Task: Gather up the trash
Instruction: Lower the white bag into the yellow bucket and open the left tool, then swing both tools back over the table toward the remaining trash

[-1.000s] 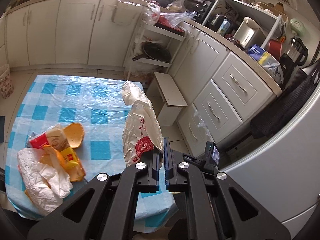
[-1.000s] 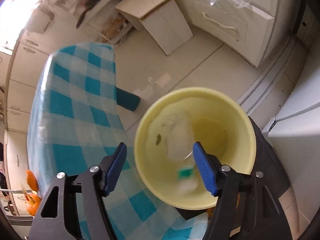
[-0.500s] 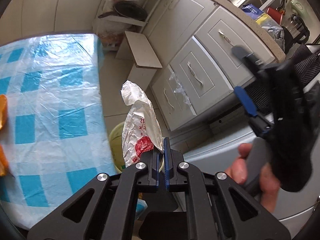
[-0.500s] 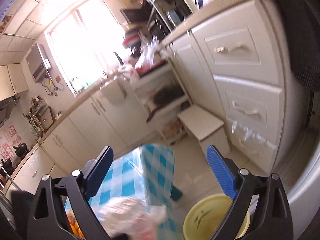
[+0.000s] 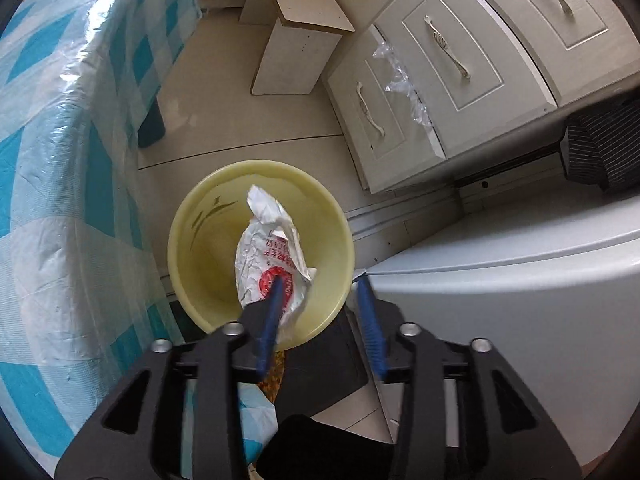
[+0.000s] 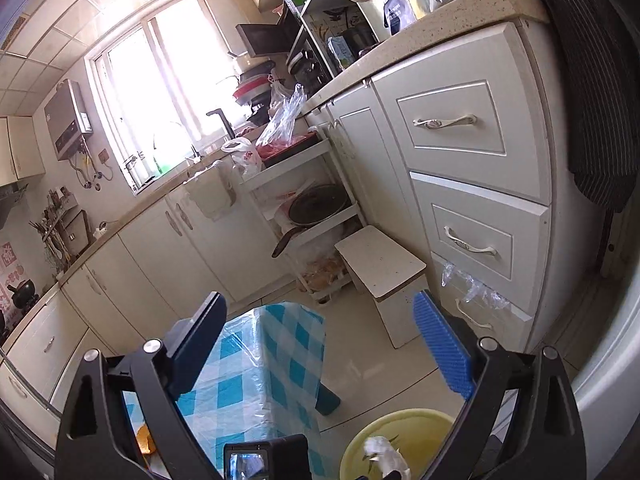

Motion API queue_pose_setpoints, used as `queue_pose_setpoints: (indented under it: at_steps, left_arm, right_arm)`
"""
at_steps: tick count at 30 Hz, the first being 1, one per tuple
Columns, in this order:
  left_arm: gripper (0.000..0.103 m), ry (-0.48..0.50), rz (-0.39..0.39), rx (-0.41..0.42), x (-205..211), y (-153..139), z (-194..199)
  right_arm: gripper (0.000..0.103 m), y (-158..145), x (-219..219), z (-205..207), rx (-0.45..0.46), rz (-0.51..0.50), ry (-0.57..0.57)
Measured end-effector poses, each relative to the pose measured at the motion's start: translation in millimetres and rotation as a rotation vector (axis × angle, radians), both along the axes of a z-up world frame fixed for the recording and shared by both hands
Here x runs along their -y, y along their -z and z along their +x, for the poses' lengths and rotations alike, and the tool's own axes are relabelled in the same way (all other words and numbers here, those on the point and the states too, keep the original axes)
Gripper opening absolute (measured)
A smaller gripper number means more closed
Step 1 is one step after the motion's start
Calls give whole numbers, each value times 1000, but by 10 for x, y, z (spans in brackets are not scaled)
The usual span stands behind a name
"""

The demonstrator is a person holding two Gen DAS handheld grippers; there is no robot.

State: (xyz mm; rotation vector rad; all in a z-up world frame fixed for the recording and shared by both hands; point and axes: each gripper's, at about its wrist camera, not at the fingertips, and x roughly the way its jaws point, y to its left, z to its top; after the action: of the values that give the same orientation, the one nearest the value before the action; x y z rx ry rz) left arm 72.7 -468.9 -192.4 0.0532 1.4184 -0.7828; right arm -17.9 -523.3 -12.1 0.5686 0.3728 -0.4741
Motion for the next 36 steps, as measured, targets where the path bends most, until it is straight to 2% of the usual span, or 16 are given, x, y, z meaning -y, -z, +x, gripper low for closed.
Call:
queue_pose_setpoints:
  at_steps: [5, 10, 24, 36]
  left_arm:
    - [73, -3, -8, 28, -115, -104, 30]
    - [81, -10, -28, 48, -298, -219, 24]
    - [86, -88, -44, 180, -1026, -631, -12]
    - [87, -178, 6, 271, -1793, -780, -15]
  right_arm:
    - [92, 7, -60, 13, -1, -2, -6]
    - [93, -17, -102, 22, 10, -12, -11]
    - [94, -43, -241, 136, 8, -29, -42]
    - [94, -5, -453, 308, -19, -49, -89]
